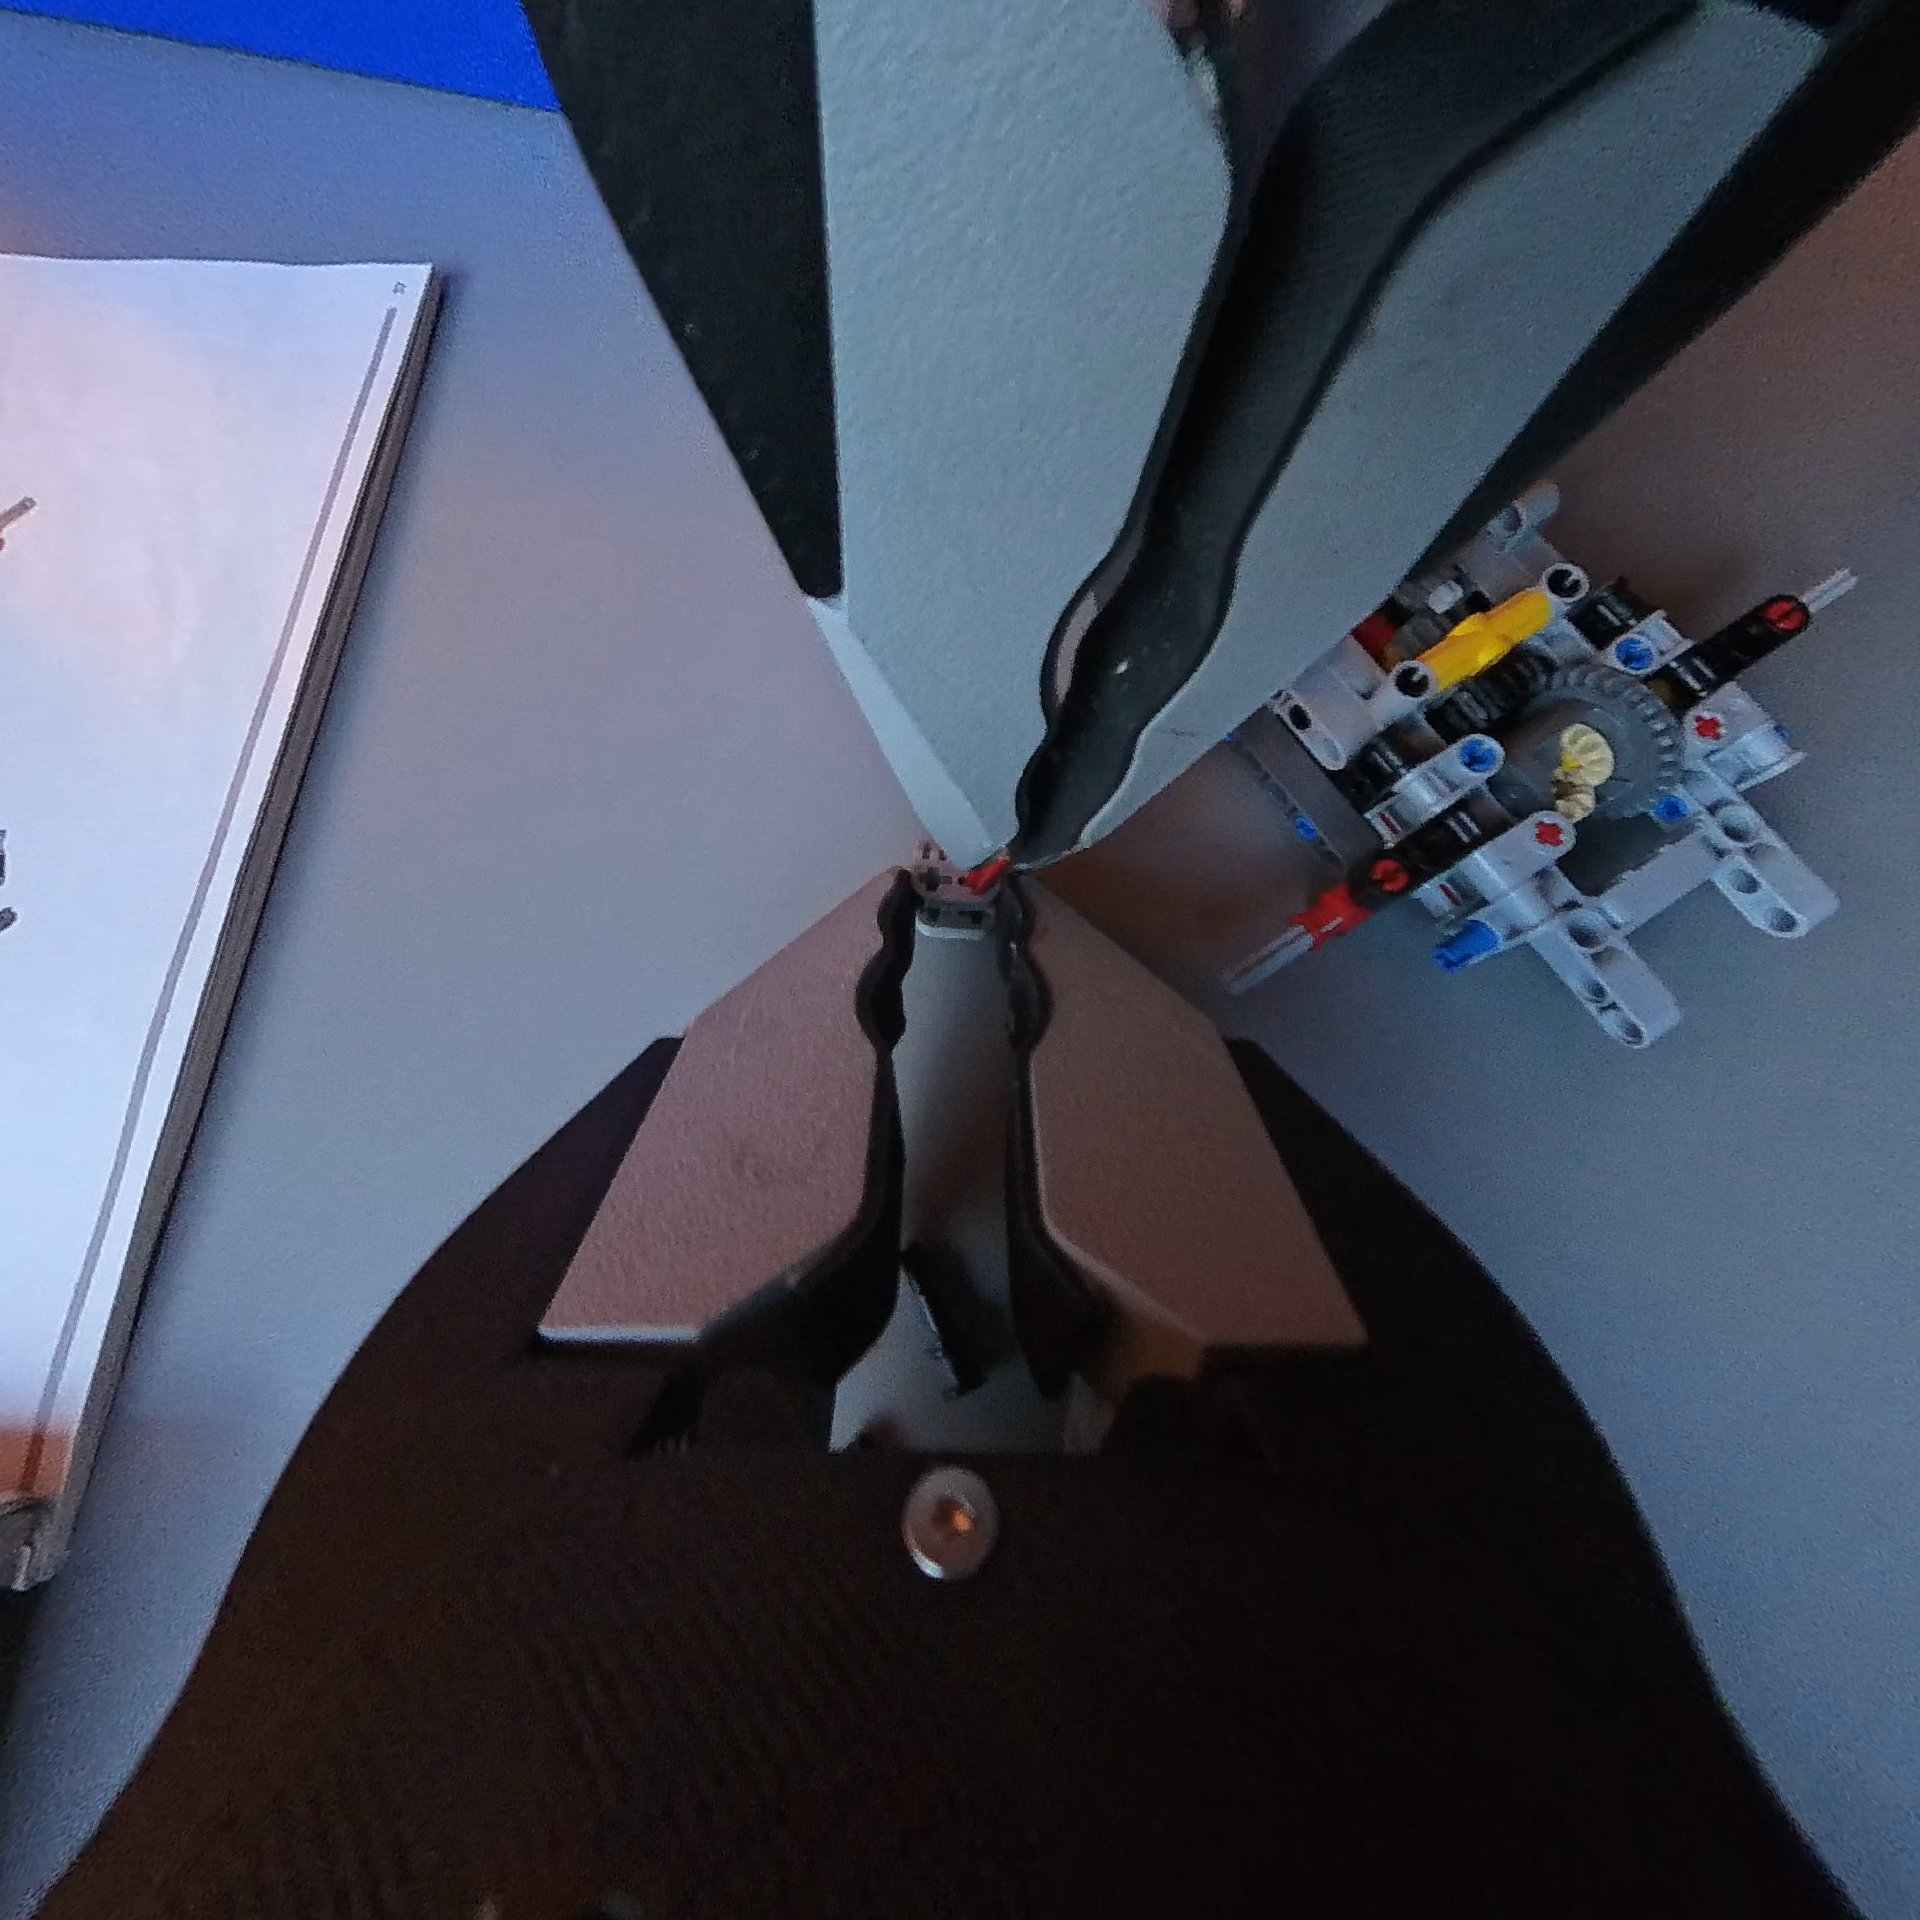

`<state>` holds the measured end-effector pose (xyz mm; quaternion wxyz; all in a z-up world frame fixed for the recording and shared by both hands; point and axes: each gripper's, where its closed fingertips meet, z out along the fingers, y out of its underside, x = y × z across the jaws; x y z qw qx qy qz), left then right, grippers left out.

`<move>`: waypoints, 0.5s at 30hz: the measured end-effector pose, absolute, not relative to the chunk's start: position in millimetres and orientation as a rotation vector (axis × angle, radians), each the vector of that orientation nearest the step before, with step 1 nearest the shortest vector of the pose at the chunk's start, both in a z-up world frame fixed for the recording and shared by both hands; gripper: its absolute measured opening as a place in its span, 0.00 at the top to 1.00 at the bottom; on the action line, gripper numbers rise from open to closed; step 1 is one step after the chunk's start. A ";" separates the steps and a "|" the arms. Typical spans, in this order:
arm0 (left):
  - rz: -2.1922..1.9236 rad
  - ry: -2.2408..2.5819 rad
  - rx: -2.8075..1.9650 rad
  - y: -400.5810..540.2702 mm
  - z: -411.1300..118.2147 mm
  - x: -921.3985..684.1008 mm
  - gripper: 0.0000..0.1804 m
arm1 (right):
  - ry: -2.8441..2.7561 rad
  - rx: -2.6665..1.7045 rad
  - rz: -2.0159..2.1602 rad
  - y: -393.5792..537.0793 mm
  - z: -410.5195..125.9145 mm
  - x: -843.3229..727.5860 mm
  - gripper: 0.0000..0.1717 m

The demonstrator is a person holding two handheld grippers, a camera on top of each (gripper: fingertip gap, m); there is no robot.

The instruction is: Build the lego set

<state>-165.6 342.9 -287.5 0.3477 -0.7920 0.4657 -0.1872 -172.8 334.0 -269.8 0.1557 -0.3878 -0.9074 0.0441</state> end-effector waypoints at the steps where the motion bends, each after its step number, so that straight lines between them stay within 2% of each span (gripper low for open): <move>1: -0.498 1.201 -2.061 343.2 -287.6 -165.8 0.92 | -2.603 -1.119 0.139 334.5 -269.9 -173.2 1.00; 11: -0.494 1.179 -2.075 343.9 -287.7 -166.9 0.92 | -2.572 -1.232 0.119 336.4 -270.2 -173.7 1.00; 15: -0.497 1.170 -2.081 343.9 -287.7 -167.0 0.92 | -2.579 -1.108 0.004 337.2 -270.1 -173.8 1.00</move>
